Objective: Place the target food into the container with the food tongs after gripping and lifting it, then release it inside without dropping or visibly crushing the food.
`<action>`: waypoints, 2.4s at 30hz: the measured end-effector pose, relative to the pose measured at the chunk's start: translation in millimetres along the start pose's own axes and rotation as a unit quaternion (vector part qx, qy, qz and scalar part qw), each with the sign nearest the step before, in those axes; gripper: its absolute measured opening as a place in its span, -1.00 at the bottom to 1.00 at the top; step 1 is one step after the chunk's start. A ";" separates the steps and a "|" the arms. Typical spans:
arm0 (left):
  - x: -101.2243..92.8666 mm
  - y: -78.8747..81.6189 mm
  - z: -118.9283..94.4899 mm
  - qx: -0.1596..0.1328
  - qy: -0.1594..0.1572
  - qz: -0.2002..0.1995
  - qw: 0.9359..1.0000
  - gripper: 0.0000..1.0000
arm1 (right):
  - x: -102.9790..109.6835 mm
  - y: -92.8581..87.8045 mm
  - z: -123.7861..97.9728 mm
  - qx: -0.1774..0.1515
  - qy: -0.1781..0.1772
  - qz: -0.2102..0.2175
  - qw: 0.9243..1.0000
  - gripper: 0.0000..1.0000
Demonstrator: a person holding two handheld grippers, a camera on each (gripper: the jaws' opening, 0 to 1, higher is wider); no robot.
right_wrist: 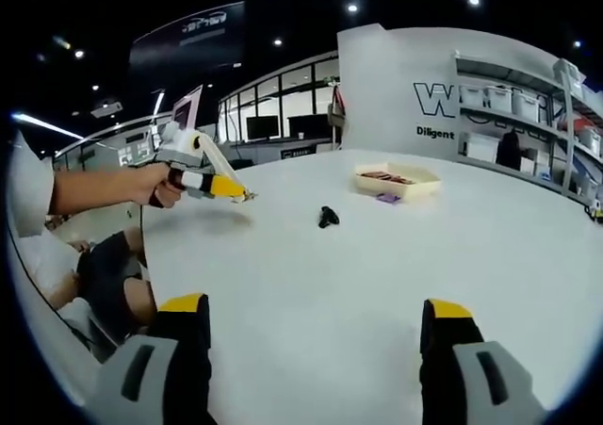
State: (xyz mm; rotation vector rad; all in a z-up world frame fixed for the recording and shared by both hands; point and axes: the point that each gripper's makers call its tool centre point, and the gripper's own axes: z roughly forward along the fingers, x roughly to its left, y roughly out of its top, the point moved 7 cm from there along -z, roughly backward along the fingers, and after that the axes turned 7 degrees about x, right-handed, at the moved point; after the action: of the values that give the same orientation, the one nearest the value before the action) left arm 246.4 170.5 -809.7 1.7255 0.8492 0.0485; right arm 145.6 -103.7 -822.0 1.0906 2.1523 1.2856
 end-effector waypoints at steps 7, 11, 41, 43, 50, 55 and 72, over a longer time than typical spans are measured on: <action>4.1 23.7 20.2 -0.013 0.001 0.028 1.000 -0.65 | -3.9 4.8 0.8 -0.004 -0.005 -0.001 1.000 0.82; 11.4 40.8 34.0 -0.030 -0.004 0.021 0.999 -0.65 | -4.9 5.4 1.2 -0.006 -0.005 0.000 1.000 0.82; 92.3 119.7 162.6 -0.019 0.051 -0.070 0.996 -0.64 | -59.1 -6.6 -5.8 0.018 -0.045 0.026 0.998 0.82; 97.0 121.9 169.7 -0.024 0.053 -0.062 0.996 -0.64 | -60.9 -6.6 -5.0 0.020 -0.046 0.025 0.998 0.82; 99.6 125.0 183.4 -0.015 0.067 -0.040 0.997 -0.64 | -64.5 -5.6 -5.1 0.017 -0.052 0.026 0.998 0.82; 104.4 126.3 189.3 -0.007 0.105 0.039 0.994 -0.66 | -65.6 -2.7 -5.9 0.015 -0.054 0.023 0.998 0.82; 104.4 123.3 195.3 0.016 0.134 0.120 0.984 -0.65 | -68.1 -4.7 -9.0 0.021 -0.066 0.017 0.997 0.83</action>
State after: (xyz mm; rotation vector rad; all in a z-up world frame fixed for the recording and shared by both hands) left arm 472.9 56.9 -811.5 1.8708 0.8341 0.4399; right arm 179.3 -163.7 -824.9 1.1997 2.0800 1.1529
